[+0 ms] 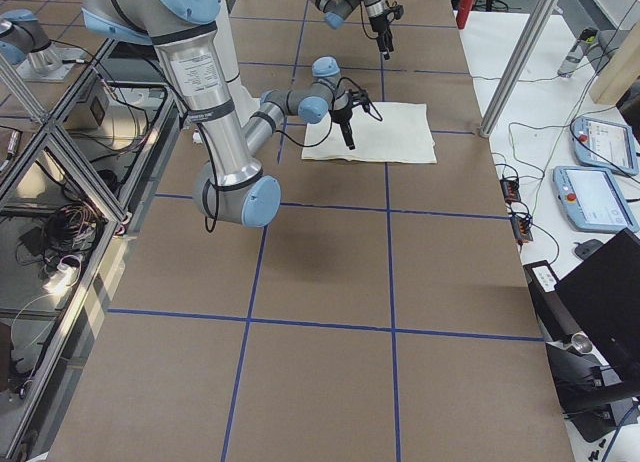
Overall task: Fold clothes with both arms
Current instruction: 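Move the left gripper to the shirt's near corner while the right gripper withdraws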
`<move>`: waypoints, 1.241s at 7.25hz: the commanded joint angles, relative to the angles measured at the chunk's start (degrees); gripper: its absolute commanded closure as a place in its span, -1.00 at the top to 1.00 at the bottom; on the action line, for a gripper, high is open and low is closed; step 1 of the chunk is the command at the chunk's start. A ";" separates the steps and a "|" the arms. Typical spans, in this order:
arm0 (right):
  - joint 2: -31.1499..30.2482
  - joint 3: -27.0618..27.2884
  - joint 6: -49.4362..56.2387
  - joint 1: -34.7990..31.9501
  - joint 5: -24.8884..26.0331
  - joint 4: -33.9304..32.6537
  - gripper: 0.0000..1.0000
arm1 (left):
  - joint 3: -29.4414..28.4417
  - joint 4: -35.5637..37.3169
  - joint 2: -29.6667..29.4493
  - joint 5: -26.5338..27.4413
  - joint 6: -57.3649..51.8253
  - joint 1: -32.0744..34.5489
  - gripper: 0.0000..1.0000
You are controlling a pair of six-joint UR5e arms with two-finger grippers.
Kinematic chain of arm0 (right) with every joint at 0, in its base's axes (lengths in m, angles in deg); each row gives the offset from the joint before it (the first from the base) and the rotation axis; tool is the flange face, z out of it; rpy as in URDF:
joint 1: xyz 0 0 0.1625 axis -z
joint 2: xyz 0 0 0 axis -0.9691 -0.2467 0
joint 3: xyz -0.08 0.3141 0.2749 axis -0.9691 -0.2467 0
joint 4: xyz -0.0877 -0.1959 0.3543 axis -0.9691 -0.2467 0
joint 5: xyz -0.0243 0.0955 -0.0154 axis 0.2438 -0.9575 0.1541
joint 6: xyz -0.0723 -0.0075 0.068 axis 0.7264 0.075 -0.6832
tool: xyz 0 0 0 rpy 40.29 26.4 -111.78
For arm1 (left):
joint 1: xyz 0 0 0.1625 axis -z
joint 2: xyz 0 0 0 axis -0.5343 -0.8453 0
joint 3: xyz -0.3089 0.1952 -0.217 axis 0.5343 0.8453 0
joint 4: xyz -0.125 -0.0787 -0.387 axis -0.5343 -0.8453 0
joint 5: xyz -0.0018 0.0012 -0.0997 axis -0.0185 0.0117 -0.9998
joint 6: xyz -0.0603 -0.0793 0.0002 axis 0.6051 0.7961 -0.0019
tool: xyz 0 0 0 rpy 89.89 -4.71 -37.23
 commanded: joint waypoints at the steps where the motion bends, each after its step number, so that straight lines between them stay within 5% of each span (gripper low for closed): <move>1: -7.29 0.32 -13.97 0.33 -0.10 17.37 1.00 | 8.49 3.36 0.35 0.63 13.62 -5.63 1.00; 4: -11.12 4.97 -32.43 2.35 5.62 18.95 0.96 | 19.24 5.15 3.60 9.99 36.81 -17.84 1.00; 6: -11.12 5.33 -37.84 3.23 8.60 18.85 0.95 | 19.44 5.06 3.61 21.16 50.91 -28.56 0.60; 9: -11.12 5.25 -37.85 3.33 8.88 18.85 0.98 | 18.56 4.97 3.70 27.86 56.75 -35.27 0.49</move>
